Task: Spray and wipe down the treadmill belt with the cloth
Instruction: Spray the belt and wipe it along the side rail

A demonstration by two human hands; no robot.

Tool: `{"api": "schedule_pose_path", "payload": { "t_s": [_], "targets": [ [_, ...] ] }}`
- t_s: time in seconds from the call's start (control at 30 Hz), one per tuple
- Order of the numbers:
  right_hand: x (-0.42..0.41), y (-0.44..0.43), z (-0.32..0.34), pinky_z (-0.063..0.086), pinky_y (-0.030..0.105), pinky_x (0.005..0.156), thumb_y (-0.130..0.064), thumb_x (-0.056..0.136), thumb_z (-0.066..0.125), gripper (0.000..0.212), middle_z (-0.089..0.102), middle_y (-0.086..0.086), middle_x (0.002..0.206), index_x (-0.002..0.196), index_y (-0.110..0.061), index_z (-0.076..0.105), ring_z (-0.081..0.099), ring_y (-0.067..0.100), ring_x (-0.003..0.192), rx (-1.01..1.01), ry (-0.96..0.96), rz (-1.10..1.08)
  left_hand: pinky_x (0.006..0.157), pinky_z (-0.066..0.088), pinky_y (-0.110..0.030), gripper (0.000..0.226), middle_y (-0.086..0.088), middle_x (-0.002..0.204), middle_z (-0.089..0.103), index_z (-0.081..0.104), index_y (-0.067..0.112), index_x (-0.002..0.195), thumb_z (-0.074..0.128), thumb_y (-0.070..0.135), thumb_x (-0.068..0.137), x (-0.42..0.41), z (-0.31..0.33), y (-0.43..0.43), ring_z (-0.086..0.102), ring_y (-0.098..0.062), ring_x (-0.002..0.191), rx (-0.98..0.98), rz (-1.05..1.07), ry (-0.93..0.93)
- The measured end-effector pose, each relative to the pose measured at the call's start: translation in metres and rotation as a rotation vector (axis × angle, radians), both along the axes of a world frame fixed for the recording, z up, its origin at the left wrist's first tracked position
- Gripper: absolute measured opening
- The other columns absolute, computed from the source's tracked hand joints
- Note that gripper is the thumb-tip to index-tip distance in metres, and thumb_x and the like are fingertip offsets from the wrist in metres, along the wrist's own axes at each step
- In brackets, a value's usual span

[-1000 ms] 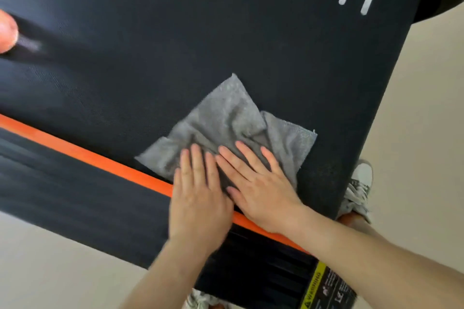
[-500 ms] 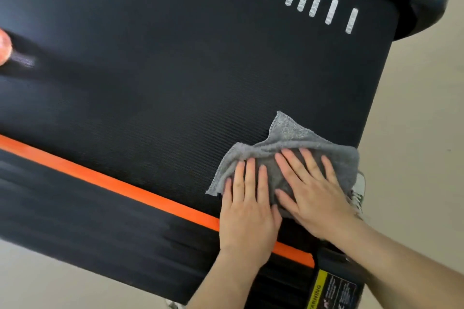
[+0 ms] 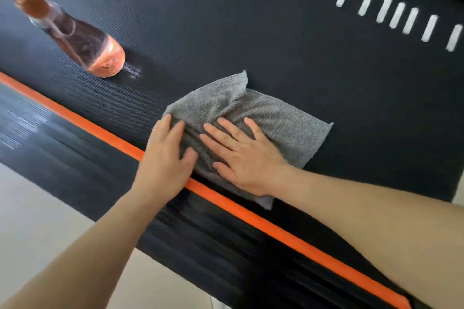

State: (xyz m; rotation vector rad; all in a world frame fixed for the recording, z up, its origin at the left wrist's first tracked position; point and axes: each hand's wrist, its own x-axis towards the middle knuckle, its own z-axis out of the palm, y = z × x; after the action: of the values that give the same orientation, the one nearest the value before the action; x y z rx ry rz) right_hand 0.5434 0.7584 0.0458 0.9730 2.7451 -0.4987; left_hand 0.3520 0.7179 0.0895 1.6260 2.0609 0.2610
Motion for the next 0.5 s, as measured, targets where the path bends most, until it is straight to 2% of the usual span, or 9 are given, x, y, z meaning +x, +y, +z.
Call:
{"api": "schedule_pose_path", "payload": {
  "t_s": [0.07,0.1,0.17,0.23,0.27,0.33,0.4,0.5],
  "targets": [
    [0.019,0.025,-0.003,-0.003,0.051,0.12,-0.057,0.098,0.012,0.065,0.003,-0.013,0.166,0.158,-0.035,0.007,0.0,0.014,0.153,0.033,-0.006,0.009,0.117,0.023,-0.025,0.064,-0.01,0.156,0.034,0.037,0.006,0.149,0.063,0.019,0.091,-0.01,0.014,0.022,0.033,-0.016,0.141,0.044,0.309,-0.108],
    [0.026,0.041,-0.003,0.001,0.052,0.122,-0.058,0.097,0.014,0.066,0.005,-0.012,0.166,0.158,-0.035,0.008,0.001,0.014,0.153,0.054,-0.016,-0.091,0.115,0.026,-0.025,0.073,-0.006,0.155,0.035,0.03,0.01,0.152,0.065,0.025,0.091,-0.021,0.018,0.035,0.037,-0.012,0.137,0.078,0.47,-0.173],
    [0.035,0.059,0.0,0.008,0.053,0.122,-0.056,0.099,0.018,0.066,0.006,-0.008,0.167,0.159,-0.03,0.01,0.003,0.017,0.154,0.112,-0.02,-0.465,0.113,0.027,-0.024,0.092,-0.002,0.157,0.03,0.015,0.014,0.157,0.071,0.038,0.088,-0.035,0.025,0.058,0.036,-0.009,0.137,0.114,0.727,-0.342],
    [0.013,0.064,0.003,0.002,0.051,0.123,-0.05,0.102,0.021,0.065,-0.003,-0.005,0.167,0.16,-0.025,0.003,-0.005,0.018,0.154,0.095,-0.052,-0.805,0.109,0.023,-0.02,0.107,-0.001,0.16,0.025,0.005,0.016,0.158,0.074,0.047,0.083,-0.049,0.026,0.078,0.031,-0.012,0.142,0.144,0.859,-0.418],
    [-0.009,0.061,0.003,-0.001,0.051,0.122,-0.048,0.103,0.02,0.065,-0.008,-0.004,0.167,0.16,-0.023,0.0,-0.01,0.02,0.153,0.069,-0.038,-0.884,0.105,0.022,-0.019,0.112,0.001,0.159,0.026,0.001,0.019,0.159,0.075,0.05,0.081,-0.057,0.025,0.086,0.033,-0.01,0.139,0.173,0.918,-0.441],
    [-0.05,0.052,0.002,-0.003,0.054,0.121,-0.046,0.103,0.018,0.064,-0.005,-0.001,0.167,0.159,-0.02,0.002,-0.009,0.022,0.153,0.072,0.003,-0.817,0.099,0.024,-0.019,0.114,0.006,0.149,0.035,-0.002,0.026,0.158,0.077,0.051,0.079,-0.071,0.026,0.109,0.037,-0.004,0.126,0.248,0.98,-0.515],
    [-0.063,0.04,0.001,0.003,0.056,0.12,-0.046,0.102,0.018,0.06,0.011,-0.004,0.167,0.158,-0.025,0.018,0.004,0.022,0.154,0.128,0.035,-0.549,0.101,0.026,-0.018,0.11,0.009,0.148,0.037,0.002,0.03,0.158,0.077,0.05,0.079,-0.079,0.024,0.126,0.04,-0.003,0.124,0.315,0.984,-0.551],
    [-0.059,0.058,-0.008,0.008,0.057,0.118,-0.049,0.1,0.021,0.058,0.017,-0.008,0.165,0.156,-0.034,0.025,0.012,0.021,0.153,0.119,0.054,-0.19,0.108,0.034,-0.02,0.098,0.009,0.146,0.044,0.023,0.027,0.153,0.079,0.051,0.076,-0.101,0.019,0.149,0.048,-0.004,0.124,0.414,0.99,-0.534]
  ]
}}
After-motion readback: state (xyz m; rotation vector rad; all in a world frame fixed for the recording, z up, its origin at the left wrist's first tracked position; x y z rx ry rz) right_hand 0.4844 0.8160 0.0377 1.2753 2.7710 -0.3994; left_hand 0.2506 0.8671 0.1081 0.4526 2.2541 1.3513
